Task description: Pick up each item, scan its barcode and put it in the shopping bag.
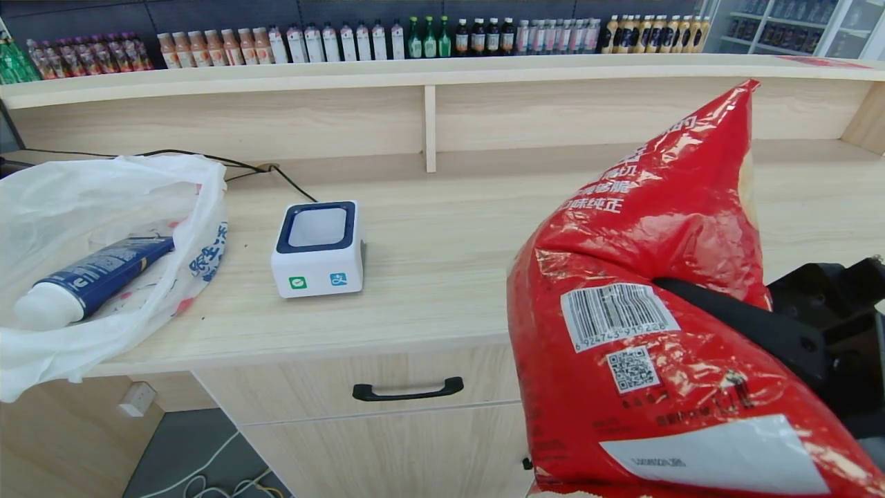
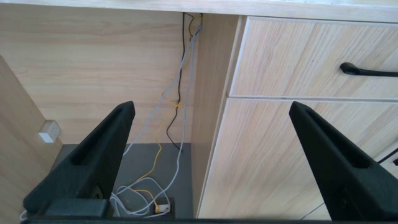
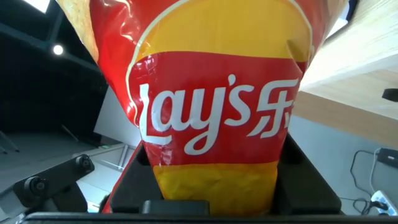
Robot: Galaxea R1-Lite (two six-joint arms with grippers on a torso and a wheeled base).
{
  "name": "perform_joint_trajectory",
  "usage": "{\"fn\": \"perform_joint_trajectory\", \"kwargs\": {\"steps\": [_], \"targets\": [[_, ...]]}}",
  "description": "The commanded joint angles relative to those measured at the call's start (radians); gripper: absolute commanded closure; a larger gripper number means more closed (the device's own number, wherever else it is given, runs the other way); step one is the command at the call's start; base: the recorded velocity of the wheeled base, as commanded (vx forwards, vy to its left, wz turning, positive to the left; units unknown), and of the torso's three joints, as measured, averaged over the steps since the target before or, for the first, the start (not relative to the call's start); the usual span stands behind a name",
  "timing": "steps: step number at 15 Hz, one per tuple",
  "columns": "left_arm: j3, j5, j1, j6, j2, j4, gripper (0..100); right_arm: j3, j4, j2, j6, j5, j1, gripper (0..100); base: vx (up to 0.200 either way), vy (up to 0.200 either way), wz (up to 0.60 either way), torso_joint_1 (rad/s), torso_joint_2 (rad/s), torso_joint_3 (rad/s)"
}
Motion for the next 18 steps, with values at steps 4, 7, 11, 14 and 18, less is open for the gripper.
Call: {"fn": "perform_joint_trajectory", "kwargs": {"steps": [4,7,11,14,18], "targets": [[0.0,0.0,0.0,0.0,0.0,0.0,0,0.025,-0.001,-0.028,-0.002,0.001,0.001,100,0.0,0.0,0.0,0.0,0.0,0.0],[0.0,0.0,0.0,0.0,0.0,0.0,0,0.033,-0.001,-0.032,0.002,0.001,0.0,100,0.0,0.0,0.0,0.0,0.0,0.0],[0.0,0.0,0.0,0.0,0.0,0.0,0,0.023,-0.001,-0.017,-0.001,0.001,-0.003,100,0.0,0.0,0.0,0.0,0.0,0.0],[0.0,0.0,0.0,0.0,0.0,0.0,0,0.03,-0.001,-0.017,-0.039,0.001,-0.017,100,0.0,0.0,0.0,0.0,0.0,0.0],[0.0,0.0,0.0,0.0,0.0,0.0,0,0.017,-0.001,0.051,-0.26,0.019,-0.072,100,0.0,0.0,0.0,0.0,0.0,0.0]]}}
